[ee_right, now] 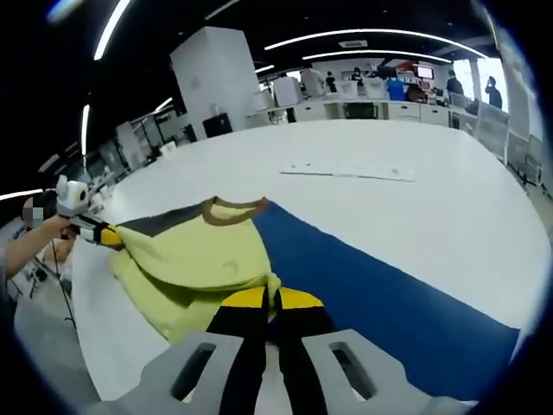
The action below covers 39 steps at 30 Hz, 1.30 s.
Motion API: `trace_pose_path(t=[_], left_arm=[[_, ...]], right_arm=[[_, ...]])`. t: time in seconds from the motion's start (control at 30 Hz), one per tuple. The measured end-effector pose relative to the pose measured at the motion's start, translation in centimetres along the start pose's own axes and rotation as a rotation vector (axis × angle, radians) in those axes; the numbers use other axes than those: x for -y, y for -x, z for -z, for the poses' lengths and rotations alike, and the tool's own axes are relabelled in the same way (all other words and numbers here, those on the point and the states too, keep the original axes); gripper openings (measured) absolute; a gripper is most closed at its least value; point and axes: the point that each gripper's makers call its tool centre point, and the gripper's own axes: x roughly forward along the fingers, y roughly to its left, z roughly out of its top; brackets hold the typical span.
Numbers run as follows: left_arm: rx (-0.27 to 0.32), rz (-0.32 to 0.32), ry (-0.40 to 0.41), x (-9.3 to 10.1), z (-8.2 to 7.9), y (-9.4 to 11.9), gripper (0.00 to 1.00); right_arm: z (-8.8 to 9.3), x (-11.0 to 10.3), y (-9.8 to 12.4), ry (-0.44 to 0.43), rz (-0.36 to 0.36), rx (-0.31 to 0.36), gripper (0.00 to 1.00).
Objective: Fold the garment on the visible template until the final outline fits inside the template.
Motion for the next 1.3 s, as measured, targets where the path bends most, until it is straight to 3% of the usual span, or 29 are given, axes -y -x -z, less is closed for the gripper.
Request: trace_pose_path(t=[0.17, 0.37, 0.57, 0.63, 1.0, 1.3], left_arm=[[0.007, 0.003, 0.008, 0.3, 0.4, 0.6, 0.00], [0.009, 0.008, -0.011, 2.1, 0.6, 1.3, 0.00], [0.011, 0.013, -0.034, 2.1, 0.6, 2.0, 0.00], [0.015, 0.017, -0.032, 1.2, 0.6, 2.2, 0.00], [0.001, 0.036, -0.010, 2.1, 3.5, 3.5, 0.00], [-0.008, 0.046, -0.014, 2.2, 4.8, 5.0, 0.00]], right_arm=[[0.4, -0.7, 1.5, 0.035, -0.014, 0.006, 0.04], [0.6, -1.5, 2.8, 0.072, -0.020, 0.015, 0.04], [1.1, -1.7, 3.6, 0.121, -0.032, 0.003, 0.04], [1.3, -2.1, 4.1, 0.120, -0.038, 0.007, 0.04], [3.3, -3.4, 5.8, 0.143, -0.075, -0.016, 0.04], [4.3, -5.2, 8.2, 0.140, -0.101, -0.008, 0.04]])
